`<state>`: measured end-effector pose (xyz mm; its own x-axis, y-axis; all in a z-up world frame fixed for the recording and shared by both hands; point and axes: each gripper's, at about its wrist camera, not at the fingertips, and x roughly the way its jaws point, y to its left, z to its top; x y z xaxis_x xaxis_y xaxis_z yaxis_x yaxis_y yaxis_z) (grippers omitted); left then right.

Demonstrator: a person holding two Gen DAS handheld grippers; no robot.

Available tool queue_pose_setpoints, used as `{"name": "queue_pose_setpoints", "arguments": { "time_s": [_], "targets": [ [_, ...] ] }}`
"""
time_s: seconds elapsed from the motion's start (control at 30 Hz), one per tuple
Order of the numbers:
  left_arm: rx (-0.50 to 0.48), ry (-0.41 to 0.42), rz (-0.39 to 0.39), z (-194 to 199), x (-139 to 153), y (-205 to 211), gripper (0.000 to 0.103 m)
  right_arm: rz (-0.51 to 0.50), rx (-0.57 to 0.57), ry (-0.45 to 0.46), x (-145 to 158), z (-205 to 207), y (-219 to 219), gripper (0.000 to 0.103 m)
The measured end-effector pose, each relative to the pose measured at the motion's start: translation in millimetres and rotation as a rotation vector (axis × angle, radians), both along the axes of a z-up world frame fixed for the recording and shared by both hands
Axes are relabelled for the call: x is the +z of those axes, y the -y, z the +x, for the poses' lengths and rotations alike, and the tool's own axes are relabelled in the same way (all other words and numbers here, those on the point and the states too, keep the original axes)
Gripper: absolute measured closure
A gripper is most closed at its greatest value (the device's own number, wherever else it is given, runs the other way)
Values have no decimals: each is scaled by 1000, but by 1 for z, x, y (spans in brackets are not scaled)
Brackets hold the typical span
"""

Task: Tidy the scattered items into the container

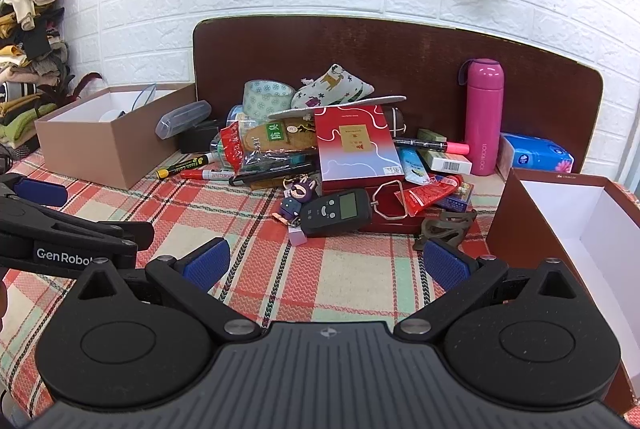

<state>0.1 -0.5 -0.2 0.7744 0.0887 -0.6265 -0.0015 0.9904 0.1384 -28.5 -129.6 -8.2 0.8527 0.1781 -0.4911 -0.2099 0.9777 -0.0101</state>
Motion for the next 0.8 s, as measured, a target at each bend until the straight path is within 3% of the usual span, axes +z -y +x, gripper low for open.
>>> {"name": "queue_pose_setpoints", "arguments": {
  "time_s": [0.13, 0.23, 0.8],
  "targets": [
    [7, -1, 11, 1, -3, 5, 0, -3, -6, 0, 0, 4, 0, 1],
    [6, 0, -41, 3, -2, -6, 0, -6, -10, 0, 0, 7, 0, 1],
    [4, -1, -33, 4, -3, -7, 0, -3, -28, 6, -1, 1, -5, 1]
  ]
}}
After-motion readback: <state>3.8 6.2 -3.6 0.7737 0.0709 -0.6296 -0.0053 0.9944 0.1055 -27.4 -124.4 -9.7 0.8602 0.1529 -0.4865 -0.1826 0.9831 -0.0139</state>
